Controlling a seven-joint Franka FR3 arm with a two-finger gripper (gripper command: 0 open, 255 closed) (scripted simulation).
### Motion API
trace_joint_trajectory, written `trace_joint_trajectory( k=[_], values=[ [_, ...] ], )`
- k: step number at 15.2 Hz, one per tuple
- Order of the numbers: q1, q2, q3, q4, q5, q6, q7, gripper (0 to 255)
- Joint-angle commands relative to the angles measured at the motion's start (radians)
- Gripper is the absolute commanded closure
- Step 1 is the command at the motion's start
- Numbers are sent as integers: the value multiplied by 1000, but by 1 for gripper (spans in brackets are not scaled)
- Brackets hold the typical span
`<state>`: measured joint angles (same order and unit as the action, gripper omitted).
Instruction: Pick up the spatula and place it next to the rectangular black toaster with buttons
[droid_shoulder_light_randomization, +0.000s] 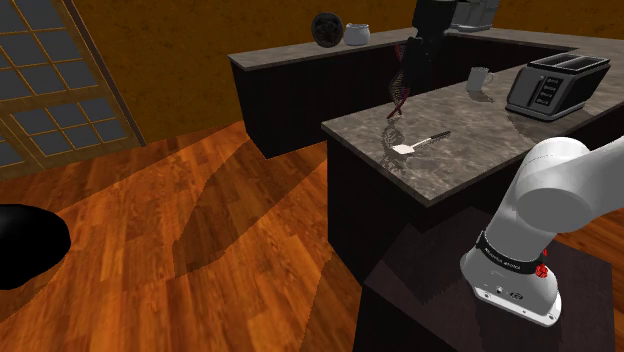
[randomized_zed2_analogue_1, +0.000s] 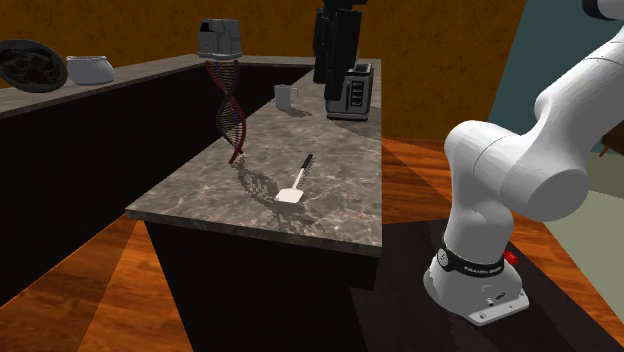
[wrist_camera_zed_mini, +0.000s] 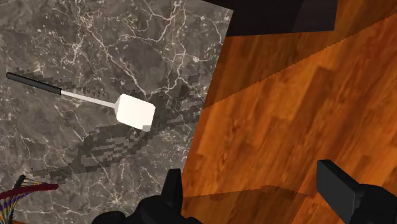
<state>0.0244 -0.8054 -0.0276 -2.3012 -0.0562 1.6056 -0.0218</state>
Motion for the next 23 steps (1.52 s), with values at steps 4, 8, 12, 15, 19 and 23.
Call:
trace_joint_trajectory(
  k=[4,8,12,15,19,23],
  values=[
    [19,-45,-74,-87,-48,31,-151,0],
    [38,-81,-181,-178,-128,76,-355,0],
    [51,-83,-300,-240,-218,130,-560,0],
    [62,-59,-394,-267,-288,180,-714,0],
    [88,7,-528,-275,-376,261,-918,0],
    [138,109,-672,-254,-446,356,-1120,0]
  ],
)
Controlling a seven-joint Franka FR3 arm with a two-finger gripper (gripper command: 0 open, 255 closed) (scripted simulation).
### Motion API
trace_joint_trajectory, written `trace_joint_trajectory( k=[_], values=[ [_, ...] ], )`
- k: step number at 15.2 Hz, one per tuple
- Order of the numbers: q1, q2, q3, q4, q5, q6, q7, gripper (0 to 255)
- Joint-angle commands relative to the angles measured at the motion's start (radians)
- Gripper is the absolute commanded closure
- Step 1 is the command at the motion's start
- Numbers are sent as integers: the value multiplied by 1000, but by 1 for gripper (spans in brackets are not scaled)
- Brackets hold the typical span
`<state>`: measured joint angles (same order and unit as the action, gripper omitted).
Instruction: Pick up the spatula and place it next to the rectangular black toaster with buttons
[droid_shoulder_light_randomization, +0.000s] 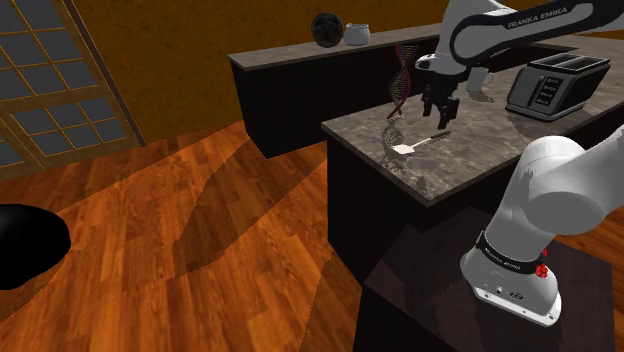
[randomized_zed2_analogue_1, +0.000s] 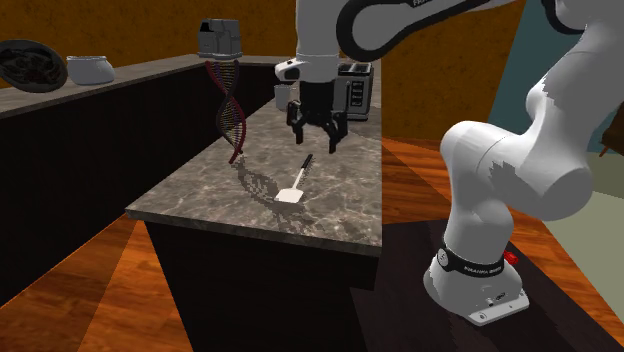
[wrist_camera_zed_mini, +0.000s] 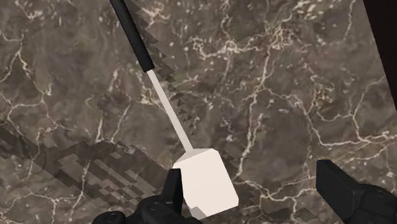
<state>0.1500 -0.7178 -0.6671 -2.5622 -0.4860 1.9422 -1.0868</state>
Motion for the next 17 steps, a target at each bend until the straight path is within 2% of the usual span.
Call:
trace_joint_trajectory(
  k=[1,4,7,15,17],
  values=[
    [30,52,-70,17,-29,45,-106,0],
    [98,156,-190,54,-50,128,-262,0],
    [196,279,-328,103,-36,218,-429,0],
    [251,373,-428,60,-15,354,-460,0],
    [251,373,-428,60,-15,354,-460,0]
  ],
)
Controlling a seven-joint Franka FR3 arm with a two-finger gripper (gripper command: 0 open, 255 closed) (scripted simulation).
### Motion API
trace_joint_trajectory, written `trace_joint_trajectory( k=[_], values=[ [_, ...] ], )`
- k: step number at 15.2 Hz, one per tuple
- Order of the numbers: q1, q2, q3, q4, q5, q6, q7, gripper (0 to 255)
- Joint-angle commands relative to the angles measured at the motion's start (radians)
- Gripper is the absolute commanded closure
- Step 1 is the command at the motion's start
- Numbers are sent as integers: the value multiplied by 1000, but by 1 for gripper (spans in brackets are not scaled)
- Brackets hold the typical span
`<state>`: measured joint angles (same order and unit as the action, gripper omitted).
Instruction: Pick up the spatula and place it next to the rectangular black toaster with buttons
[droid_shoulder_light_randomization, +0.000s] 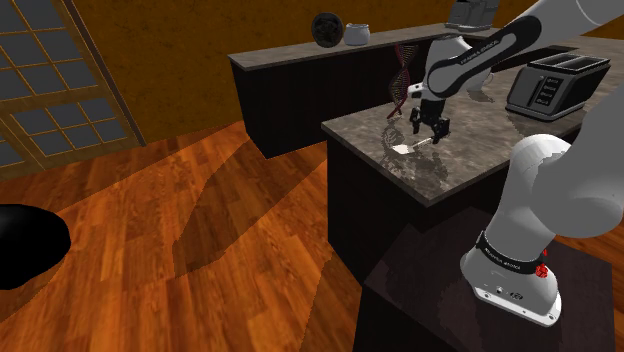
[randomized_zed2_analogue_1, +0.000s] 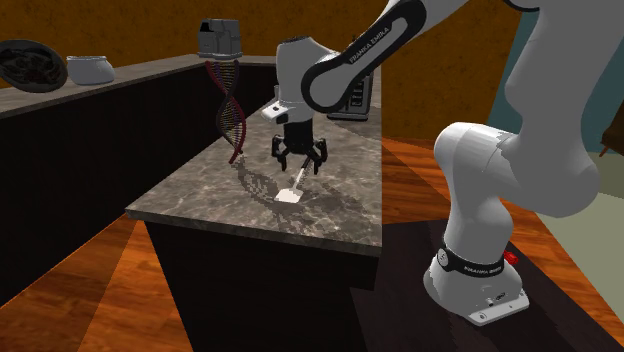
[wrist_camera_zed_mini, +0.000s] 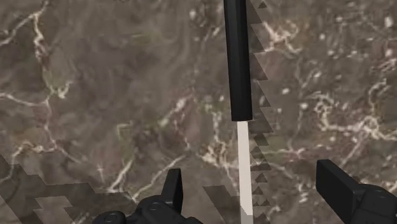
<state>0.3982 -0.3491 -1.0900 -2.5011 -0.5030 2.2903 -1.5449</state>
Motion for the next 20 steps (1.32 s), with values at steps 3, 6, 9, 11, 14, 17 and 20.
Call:
trace_joint_trajectory(
  k=[3,6,9,11,14,17,20],
  values=[
    [3,4,-5,-1,2,6,-2,0],
    [3,4,-5,-1,2,5,-2,0],
    [3,4,-5,-1,2,5,-2,255],
    [3,4,-5,-1,2,5,-2,255],
    [3,4,-5,-1,2,5,-2,255],
    [-6,-9,8,5,-3,-13,2,255],
    [-27,-46,45,23,-13,-66,11,255]
  ],
)
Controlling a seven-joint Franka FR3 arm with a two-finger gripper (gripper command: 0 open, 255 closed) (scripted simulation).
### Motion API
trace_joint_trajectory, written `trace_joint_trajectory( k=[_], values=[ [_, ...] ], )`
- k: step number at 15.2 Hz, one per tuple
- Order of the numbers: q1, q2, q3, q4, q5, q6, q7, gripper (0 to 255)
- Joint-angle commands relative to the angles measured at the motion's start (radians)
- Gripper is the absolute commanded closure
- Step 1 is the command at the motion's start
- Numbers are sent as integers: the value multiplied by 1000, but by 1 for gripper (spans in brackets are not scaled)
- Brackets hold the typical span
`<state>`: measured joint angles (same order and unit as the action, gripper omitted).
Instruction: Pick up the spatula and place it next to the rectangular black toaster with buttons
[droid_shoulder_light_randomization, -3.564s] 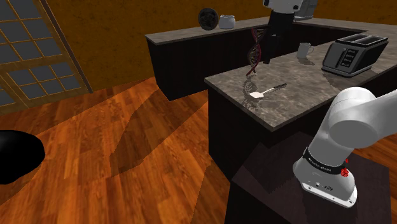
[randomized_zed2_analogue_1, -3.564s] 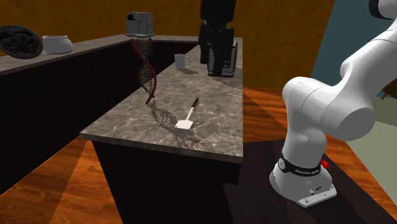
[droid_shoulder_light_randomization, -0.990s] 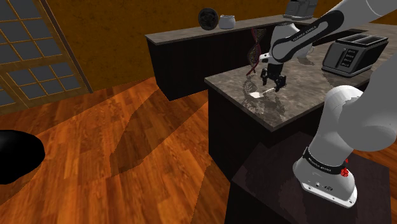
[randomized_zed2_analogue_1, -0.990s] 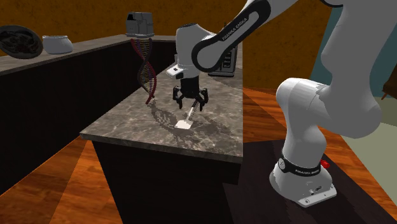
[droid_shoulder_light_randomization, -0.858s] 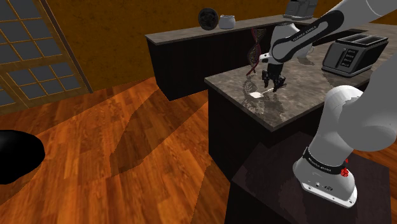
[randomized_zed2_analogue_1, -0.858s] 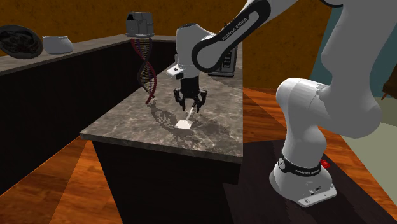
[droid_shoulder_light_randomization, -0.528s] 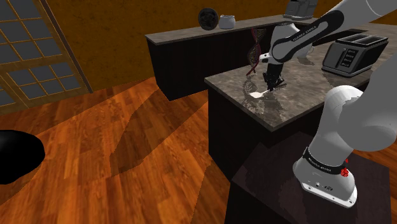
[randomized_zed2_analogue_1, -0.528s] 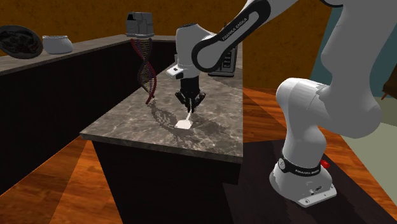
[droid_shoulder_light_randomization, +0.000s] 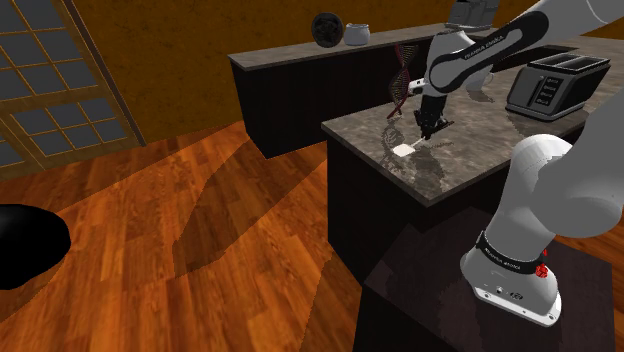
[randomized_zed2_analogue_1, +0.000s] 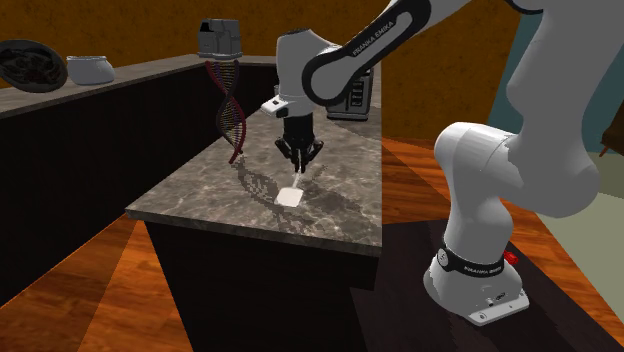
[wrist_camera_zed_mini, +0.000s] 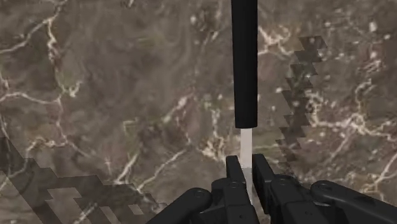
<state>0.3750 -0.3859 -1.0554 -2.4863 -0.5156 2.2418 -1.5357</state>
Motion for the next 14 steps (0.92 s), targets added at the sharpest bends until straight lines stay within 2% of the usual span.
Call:
trace_joint_trajectory(
  k=[1,14],
  values=[
    [-10,-20,21,15,-3,-35,4,255],
    [-56,-125,140,116,2,-241,11,255]
  ],
)
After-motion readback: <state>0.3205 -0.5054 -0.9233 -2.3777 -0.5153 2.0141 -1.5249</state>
